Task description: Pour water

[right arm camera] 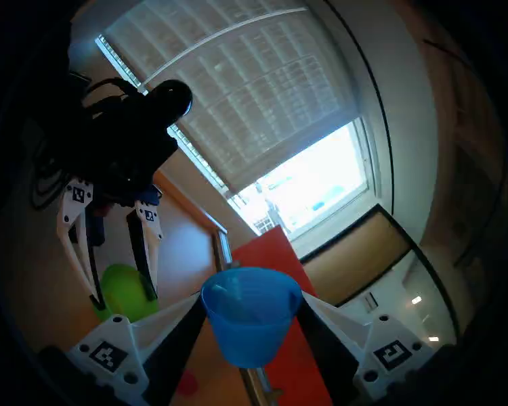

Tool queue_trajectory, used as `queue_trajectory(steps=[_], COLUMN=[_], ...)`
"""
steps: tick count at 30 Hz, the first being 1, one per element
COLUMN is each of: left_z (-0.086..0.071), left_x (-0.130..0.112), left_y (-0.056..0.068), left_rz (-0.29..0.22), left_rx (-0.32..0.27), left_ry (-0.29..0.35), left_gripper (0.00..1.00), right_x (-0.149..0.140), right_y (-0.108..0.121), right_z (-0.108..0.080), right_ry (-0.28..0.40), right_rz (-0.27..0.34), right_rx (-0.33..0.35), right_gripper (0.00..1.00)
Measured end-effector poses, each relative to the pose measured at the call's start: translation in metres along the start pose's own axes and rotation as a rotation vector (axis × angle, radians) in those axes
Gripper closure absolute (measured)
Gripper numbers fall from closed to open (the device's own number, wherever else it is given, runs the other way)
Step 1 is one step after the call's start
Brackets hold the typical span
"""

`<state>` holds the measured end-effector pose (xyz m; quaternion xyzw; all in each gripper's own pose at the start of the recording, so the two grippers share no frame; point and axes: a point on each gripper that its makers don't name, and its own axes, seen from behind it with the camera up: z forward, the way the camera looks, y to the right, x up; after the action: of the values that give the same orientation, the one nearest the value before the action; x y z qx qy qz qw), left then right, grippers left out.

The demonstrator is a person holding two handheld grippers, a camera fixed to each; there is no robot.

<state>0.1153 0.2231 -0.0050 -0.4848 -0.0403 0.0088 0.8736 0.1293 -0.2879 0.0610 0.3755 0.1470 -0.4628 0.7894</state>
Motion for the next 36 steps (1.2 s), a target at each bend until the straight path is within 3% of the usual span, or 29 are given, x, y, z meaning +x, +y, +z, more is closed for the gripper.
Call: queue_trajectory(steps=[18, 36], left_z=[0.001, 0.001], left_x=[0.004, 0.005], left_y=[0.003, 0.005], left_rz=[0.002, 0.008], left_rx=[-0.005, -0.006], left_ry=[0.003, 0.001], left_gripper=[0.10, 0.11], right_x=[0.006, 0.010], right_y=[0.003, 0.014], right_z=[0.003, 0.000], right_ry=[-0.014, -0.009], right_rz=[-0.124, -0.200], right_rx=[-0.004, -0.037], right_gripper=[0.09, 0.09])
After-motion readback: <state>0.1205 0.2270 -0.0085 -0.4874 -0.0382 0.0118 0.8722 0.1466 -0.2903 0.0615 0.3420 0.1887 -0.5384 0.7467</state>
